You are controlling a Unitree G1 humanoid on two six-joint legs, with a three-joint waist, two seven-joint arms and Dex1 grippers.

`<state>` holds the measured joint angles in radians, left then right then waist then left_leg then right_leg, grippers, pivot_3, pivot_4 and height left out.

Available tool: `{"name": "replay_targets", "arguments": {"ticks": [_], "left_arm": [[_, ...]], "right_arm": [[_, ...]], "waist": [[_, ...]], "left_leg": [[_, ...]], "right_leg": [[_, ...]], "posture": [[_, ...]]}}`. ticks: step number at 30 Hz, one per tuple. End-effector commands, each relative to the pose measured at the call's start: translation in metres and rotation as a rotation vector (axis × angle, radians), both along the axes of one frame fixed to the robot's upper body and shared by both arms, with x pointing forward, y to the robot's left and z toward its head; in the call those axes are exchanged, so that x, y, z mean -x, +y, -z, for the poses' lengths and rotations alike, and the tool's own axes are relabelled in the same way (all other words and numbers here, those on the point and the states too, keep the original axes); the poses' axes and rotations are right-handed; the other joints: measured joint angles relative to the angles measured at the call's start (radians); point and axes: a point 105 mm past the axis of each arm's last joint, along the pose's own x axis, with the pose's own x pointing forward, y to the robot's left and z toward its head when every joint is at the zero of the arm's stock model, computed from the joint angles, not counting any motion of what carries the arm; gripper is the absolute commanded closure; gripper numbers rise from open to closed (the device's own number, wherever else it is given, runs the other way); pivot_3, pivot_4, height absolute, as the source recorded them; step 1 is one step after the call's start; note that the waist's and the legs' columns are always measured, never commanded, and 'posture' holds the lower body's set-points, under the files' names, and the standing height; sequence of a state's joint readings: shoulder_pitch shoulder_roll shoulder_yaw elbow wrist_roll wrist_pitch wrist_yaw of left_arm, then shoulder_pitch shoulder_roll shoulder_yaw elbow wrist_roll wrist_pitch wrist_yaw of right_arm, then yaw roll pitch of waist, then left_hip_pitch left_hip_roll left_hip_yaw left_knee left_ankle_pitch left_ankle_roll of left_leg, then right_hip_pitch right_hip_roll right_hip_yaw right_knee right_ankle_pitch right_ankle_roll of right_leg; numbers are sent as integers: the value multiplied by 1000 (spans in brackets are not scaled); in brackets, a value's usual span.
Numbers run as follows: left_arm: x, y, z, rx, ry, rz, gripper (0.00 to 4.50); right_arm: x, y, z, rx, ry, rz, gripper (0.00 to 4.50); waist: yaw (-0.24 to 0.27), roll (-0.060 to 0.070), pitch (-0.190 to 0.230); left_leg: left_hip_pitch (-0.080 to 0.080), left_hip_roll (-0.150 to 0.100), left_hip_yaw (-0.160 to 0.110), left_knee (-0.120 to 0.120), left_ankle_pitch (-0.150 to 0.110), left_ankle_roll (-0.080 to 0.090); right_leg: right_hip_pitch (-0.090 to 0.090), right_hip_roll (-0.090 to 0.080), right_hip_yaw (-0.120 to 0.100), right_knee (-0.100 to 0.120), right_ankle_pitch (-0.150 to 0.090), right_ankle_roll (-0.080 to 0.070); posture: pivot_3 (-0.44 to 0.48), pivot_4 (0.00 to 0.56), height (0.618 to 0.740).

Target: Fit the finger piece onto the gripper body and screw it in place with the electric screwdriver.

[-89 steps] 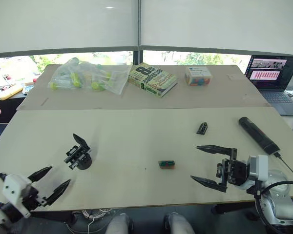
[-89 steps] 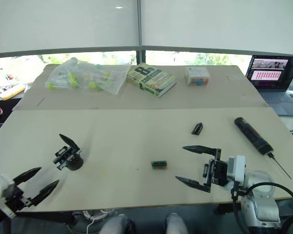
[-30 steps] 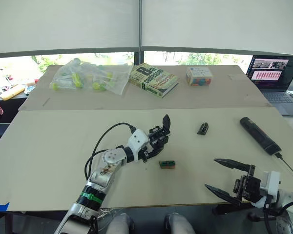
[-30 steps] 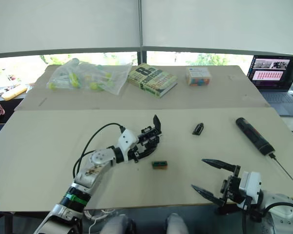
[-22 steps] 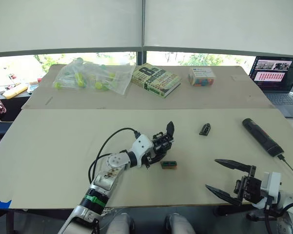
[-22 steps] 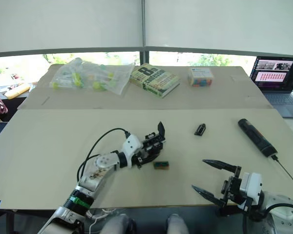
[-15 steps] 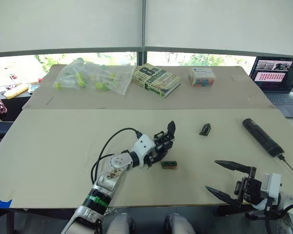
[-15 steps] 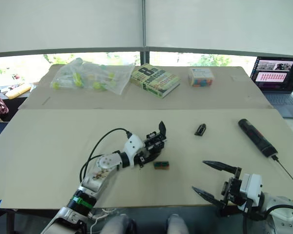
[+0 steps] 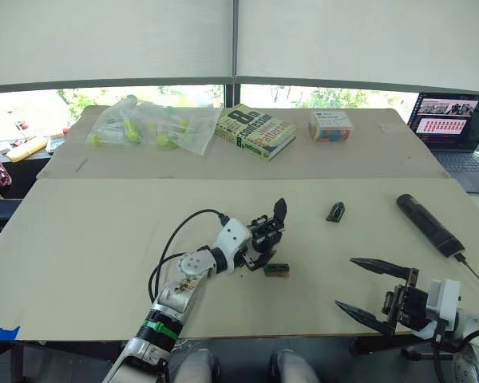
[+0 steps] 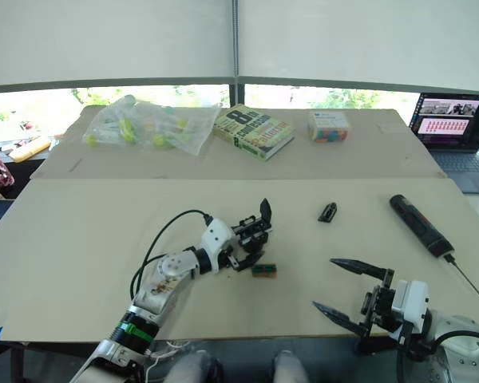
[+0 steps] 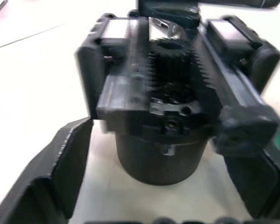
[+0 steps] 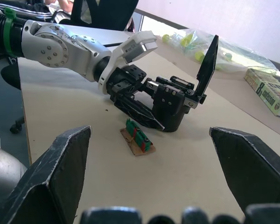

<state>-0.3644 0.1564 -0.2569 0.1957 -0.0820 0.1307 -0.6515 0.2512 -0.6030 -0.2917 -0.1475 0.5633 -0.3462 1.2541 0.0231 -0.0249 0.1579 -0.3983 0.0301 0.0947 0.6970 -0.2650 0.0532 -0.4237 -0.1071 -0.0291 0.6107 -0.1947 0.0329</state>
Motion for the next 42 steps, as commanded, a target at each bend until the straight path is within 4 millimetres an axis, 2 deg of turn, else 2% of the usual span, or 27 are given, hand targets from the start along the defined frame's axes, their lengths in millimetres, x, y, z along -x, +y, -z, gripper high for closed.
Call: {"name": "replay_targets", "arguments": {"ticks": [1,7,12,16,23,36,39,42], "left_arm": [[5,8,-10,14,-20,25,110],[2,32,-9,-30,-30,48,110],[8,35,-6,-29,27,225,110],[-3,38,-5,-35,27,270,110],[-22,28,-4,-73,5,331,110],[-18,-1,-8,-50,-40,467,110],[-19,-5,-11,-39,-68,459,838],[-21,-5,-10,-40,-80,445,1998]], "right_arm": [[-1,-1,-8,-1,-32,4,0],[-2,1,-8,-7,-33,5,0],[0,2,-8,-9,-29,8,0],[-1,3,-8,-9,-27,8,0],[0,4,-10,-7,-28,11,0],[5,6,-7,-6,-18,27,0],[6,6,-7,-6,-16,29,0],[6,7,-6,-6,-14,29,0]], "waist": [[-2,0,0],[-9,0,0],[-7,0,0],[-6,0,0],[-1,0,0],[11,0,0],[12,0,0],[12,0,0]], "left_leg": [[0,0,0,0,0,0],[0,1,0,0,0,0],[0,0,0,0,0,0],[0,0,0,0,0,0],[0,-1,0,1,0,0],[-2,-1,-1,2,0,1],[-2,-1,-1,2,-1,1],[-2,-1,-1,2,0,1]], "right_leg": [[0,0,0,0,0,0],[0,0,0,0,0,0],[0,0,0,0,0,0],[0,0,-1,0,0,0],[0,0,-1,0,0,0],[0,0,-1,0,0,1],[0,0,-2,-1,0,1],[0,0,-2,0,0,1]], "posture": [[0,150,740],[0,150,740],[0,150,740],[0,150,740],[0,150,740],[0,150,740],[0,150,740],[0,150,740]]}}
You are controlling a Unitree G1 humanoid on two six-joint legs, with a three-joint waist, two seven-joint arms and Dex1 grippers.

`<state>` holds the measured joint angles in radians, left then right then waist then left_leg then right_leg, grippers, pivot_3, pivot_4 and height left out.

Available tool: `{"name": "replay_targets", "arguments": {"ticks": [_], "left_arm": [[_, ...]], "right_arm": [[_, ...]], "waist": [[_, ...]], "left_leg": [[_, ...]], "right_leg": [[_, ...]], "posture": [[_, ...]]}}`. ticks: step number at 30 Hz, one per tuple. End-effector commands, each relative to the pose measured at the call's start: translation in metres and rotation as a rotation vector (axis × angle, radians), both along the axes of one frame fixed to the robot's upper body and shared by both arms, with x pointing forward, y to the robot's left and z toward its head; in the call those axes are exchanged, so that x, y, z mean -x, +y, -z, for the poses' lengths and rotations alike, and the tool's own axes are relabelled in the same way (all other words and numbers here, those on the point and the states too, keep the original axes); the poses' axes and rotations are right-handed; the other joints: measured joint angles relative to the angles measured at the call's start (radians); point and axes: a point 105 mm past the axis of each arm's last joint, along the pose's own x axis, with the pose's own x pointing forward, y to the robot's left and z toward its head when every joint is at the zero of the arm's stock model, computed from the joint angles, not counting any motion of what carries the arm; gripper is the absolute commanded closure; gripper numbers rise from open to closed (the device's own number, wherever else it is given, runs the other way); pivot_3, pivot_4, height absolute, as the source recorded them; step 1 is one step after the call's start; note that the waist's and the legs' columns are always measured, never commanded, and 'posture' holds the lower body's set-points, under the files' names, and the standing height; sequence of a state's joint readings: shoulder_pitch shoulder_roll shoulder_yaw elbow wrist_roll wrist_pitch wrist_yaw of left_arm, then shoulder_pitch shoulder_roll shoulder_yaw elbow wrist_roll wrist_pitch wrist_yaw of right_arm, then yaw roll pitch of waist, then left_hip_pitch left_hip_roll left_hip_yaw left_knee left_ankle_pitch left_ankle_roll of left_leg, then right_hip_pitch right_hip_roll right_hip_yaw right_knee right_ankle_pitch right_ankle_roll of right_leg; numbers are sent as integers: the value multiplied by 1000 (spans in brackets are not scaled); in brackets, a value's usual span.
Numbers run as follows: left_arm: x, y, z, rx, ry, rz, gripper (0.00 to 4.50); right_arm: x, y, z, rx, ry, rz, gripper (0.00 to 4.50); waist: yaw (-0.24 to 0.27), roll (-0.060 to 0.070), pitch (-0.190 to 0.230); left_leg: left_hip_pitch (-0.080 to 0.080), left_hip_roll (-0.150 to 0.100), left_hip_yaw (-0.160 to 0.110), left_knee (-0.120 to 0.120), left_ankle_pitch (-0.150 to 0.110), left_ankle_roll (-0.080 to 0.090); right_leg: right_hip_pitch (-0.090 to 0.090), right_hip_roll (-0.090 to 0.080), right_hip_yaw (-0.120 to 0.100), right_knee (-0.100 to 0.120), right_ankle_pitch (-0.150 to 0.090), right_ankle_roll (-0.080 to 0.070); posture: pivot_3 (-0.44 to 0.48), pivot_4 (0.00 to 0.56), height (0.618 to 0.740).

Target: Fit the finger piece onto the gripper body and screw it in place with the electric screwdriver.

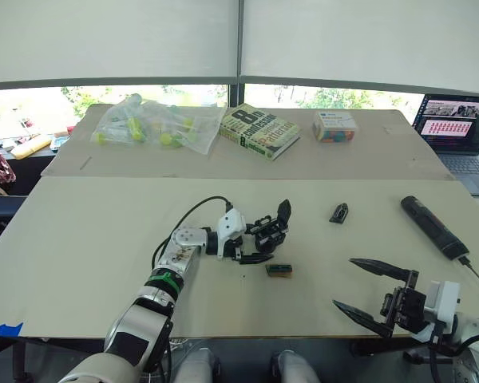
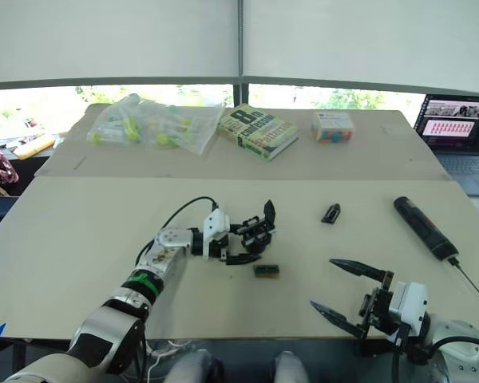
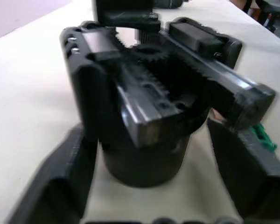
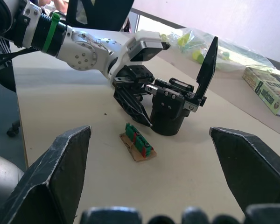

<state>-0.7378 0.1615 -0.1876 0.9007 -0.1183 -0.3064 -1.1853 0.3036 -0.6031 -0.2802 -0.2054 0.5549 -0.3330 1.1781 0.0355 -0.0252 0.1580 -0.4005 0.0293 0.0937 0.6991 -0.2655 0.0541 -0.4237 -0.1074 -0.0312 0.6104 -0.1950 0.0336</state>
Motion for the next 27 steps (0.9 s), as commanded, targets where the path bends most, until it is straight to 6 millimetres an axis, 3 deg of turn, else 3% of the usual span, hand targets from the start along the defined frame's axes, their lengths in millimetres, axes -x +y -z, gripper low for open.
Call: {"name": "replay_targets", "arguments": {"ticks": [1,5,10,16,20,27], "left_arm": [[-2,-4,-7,14,-50,-3,2221],[-9,1,-10,21,-83,-74,2218],[-16,3,-36,169,-81,-233,2218],[-11,-9,-41,197,-47,-401,2218],[-4,-22,-35,176,-50,-415,2218],[1,-23,-10,92,-29,-457,2218]], "right_arm": [[2,4,-7,7,-27,-12,0],[3,4,-6,6,-24,-10,0],[3,4,-6,5,-24,-6,0],[2,4,-6,4,-22,-4,0],[1,6,-6,-1,-21,-11,0],[-1,6,-8,3,-26,-14,0]], "waist": [[0,0,0],[1,0,0],[-2,0,0],[-4,0,0],[2,0,0],[2,0,0]], "left_leg": [[0,0,0,0,0,0],[0,0,0,0,0,0],[0,1,-1,0,0,0],[-3,1,-3,0,0,0],[-3,0,-3,1,0,0],[-3,1,-4,1,0,0]], "right_leg": [[0,0,0,0,0,0],[0,0,0,0,0,0],[0,0,0,0,0,0],[-1,0,-1,0,0,0],[-1,0,-2,0,0,0],[-1,0,-3,0,0,0]], "posture": [[0,150,740],[0,150,740],[0,150,740],[0,150,740],[0,150,740],[0,150,740]]}}
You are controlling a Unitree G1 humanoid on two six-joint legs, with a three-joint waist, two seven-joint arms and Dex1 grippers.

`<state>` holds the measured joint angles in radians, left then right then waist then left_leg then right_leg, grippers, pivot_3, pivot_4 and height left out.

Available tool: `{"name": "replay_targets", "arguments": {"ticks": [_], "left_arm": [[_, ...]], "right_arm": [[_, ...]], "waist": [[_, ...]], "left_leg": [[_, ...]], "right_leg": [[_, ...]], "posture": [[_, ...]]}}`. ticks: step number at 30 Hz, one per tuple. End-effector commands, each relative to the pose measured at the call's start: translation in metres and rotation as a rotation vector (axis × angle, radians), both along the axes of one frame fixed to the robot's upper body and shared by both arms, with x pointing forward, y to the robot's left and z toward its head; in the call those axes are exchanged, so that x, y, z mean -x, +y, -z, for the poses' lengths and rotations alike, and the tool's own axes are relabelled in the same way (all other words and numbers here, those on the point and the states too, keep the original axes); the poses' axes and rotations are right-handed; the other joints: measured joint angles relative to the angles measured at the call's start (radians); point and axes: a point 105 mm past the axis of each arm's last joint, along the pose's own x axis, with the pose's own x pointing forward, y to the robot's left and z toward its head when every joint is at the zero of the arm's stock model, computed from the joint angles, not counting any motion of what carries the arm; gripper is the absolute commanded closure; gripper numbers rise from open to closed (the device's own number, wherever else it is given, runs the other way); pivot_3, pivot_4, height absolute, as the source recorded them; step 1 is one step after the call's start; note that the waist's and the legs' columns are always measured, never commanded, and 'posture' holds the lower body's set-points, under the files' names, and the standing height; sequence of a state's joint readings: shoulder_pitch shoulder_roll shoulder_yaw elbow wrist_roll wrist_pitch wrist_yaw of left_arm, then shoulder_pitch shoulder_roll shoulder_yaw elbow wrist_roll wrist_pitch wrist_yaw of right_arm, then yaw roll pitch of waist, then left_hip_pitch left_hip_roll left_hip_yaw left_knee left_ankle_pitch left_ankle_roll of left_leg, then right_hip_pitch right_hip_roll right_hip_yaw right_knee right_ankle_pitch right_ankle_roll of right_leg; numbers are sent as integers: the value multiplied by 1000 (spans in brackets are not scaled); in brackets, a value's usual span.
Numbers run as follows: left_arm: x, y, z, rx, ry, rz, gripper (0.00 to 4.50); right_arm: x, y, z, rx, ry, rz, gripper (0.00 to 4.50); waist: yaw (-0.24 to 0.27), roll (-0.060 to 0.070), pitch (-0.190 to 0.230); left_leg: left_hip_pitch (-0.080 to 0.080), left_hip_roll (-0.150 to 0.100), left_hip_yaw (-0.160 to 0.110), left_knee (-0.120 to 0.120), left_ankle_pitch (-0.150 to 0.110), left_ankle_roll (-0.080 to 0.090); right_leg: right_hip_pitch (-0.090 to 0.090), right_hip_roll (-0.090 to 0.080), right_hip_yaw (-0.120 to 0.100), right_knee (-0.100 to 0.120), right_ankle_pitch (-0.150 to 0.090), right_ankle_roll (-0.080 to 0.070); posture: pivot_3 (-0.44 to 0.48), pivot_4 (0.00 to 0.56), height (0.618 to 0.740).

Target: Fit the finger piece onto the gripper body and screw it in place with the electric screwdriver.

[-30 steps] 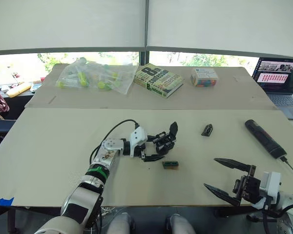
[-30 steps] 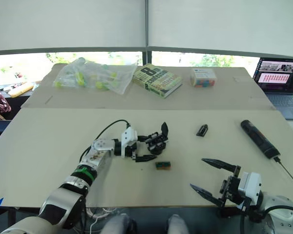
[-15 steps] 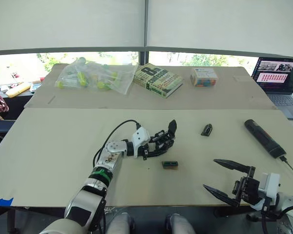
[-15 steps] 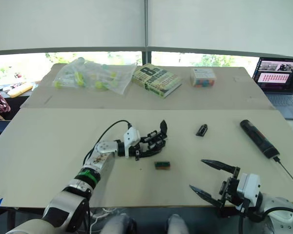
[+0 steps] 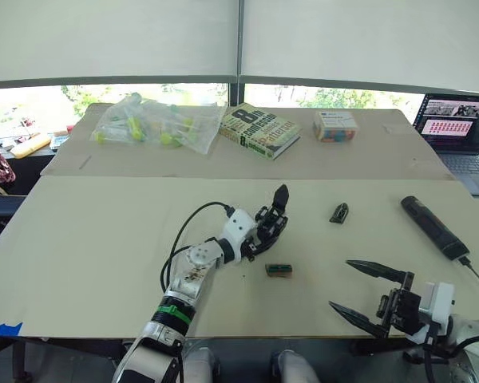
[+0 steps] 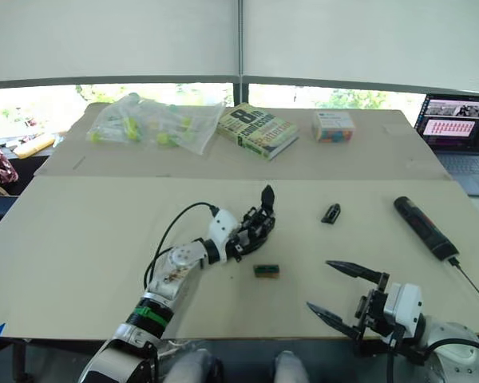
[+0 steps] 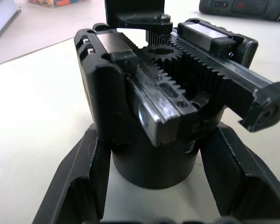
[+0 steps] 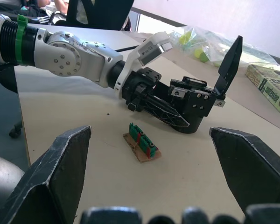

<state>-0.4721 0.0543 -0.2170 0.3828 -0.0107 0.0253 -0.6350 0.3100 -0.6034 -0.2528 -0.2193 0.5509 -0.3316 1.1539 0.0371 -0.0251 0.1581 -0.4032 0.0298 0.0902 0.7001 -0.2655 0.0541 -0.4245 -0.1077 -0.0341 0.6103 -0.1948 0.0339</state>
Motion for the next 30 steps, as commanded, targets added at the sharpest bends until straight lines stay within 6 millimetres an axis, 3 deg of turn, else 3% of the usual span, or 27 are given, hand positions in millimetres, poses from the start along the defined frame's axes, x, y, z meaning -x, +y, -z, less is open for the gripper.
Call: {"name": "replay_targets", "arguments": {"ticks": [1,6,8,11,18,22,30], "left_arm": [[3,-4,-4,19,-12,-5,2218],[11,-6,1,35,45,32,2218],[12,-1,1,43,55,27,1197],[11,8,-4,61,57,26,54],[5,43,-7,-16,49,102,54],[-2,53,-11,-86,9,201,54],[-9,48,-15,-96,31,397,54]], "right_arm": [[-1,0,-9,13,-35,-9,0],[-1,0,-9,14,-36,-6,0],[0,-1,-9,15,-36,-4,0],[0,-1,-9,15,-35,-3,0],[-1,0,-8,13,-32,-5,0],[-1,1,-8,13,-33,-7,0],[-1,2,-10,15,-37,-7,0]], "waist": [[0,0,0],[0,0,0],[-1,0,0],[-1,0,0],[-9,0,0],[-9,0,0],[-7,0,0]], "left_leg": [[0,0,0,0,0,0],[0,0,0,0,0,0],[0,0,0,0,0,0],[1,0,0,0,0,0],[2,1,0,0,0,0],[2,0,0,0,0,0],[-1,-1,-1,2,0,0]], "right_leg": [[0,0,0,0,0,0],[0,0,0,0,0,0],[0,0,0,0,0,0],[0,0,0,0,0,0],[1,0,-1,1,0,0],[1,0,-1,0,0,0],[1,0,-2,0,0,0]], "posture": [[0,150,740],[0,150,740],[0,150,740],[0,150,740],[0,150,740],[0,150,740],[0,150,740]]}}
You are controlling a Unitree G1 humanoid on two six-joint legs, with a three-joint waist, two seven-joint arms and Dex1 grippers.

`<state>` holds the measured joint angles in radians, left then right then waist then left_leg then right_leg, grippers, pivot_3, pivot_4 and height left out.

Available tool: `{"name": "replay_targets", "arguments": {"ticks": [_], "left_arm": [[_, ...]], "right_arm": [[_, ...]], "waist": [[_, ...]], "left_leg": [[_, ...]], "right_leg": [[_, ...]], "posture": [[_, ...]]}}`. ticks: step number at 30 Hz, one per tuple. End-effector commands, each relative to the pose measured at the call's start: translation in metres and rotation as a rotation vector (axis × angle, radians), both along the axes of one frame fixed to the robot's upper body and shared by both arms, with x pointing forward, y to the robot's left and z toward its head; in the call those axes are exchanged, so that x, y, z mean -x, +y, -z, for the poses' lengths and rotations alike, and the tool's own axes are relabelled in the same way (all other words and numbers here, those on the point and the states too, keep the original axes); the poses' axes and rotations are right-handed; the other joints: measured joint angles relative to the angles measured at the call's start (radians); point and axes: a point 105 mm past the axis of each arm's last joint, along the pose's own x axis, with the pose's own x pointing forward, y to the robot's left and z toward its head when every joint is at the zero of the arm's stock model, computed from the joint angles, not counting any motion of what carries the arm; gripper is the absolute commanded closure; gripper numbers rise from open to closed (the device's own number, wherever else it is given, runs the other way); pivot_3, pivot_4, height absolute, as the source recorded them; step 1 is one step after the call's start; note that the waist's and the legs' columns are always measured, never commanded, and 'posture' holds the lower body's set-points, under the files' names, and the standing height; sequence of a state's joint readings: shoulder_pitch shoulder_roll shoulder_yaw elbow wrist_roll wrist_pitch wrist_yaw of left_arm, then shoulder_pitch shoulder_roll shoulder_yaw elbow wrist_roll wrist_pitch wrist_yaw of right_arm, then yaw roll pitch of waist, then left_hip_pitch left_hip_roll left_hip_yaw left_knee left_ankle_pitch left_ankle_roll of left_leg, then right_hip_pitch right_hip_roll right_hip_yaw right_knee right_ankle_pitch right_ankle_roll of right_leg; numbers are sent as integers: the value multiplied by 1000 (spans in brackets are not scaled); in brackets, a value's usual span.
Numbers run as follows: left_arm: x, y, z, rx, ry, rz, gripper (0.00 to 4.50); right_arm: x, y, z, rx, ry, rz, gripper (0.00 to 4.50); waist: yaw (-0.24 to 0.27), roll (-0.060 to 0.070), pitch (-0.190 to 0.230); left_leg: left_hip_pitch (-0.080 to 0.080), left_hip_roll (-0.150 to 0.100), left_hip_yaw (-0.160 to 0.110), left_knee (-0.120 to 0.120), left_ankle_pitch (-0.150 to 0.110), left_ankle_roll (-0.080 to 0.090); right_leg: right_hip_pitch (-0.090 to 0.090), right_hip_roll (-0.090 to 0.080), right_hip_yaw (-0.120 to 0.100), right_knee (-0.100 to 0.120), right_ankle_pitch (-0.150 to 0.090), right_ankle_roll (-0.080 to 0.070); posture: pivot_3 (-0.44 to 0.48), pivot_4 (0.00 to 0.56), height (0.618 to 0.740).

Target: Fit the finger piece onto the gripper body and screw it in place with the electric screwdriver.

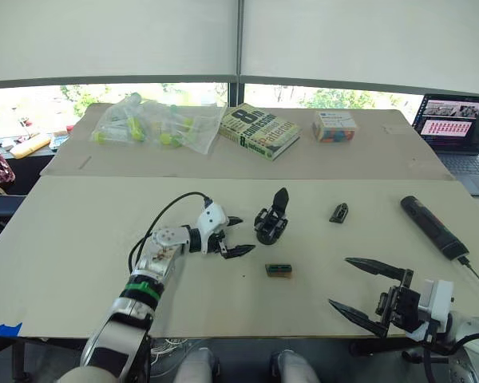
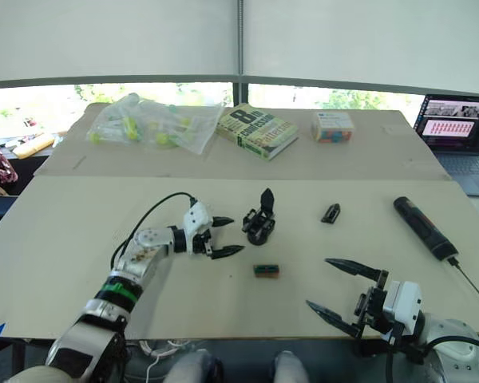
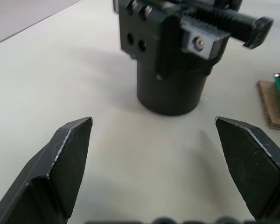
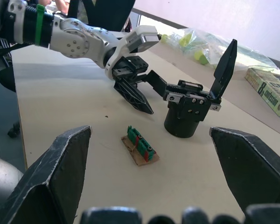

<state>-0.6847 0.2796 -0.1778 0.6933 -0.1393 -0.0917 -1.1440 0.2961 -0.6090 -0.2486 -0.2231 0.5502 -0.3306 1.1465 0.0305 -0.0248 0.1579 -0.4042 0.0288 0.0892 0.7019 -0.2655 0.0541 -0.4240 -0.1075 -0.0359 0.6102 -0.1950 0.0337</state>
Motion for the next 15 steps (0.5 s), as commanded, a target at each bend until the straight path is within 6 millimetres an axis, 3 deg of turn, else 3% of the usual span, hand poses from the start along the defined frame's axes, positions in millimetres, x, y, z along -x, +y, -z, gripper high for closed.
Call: {"name": "replay_targets", "arguments": {"ticks": [1,11,15], "left_arm": [[-3,-7,-8,29,-28,60,54],[-23,-34,-14,32,-49,31,54],[-12,-45,-9,22,-29,117,54]], "right_arm": [[1,0,-8,12,-24,-1,0],[9,-3,-10,23,-20,35,0],[13,-2,-10,21,-17,48,0]], "waist": [[0,0,0],[6,-1,0],[5,-1,0]], "left_leg": [[0,0,0,0,0,0],[-2,-1,-2,2,0,0],[-2,0,-2,2,0,0]], "right_leg": [[0,0,0,0,0,0],[0,0,-2,0,0,1],[0,0,-2,0,0,1]], "posture": [[0,150,740],[0,150,740],[0,150,740]]}}
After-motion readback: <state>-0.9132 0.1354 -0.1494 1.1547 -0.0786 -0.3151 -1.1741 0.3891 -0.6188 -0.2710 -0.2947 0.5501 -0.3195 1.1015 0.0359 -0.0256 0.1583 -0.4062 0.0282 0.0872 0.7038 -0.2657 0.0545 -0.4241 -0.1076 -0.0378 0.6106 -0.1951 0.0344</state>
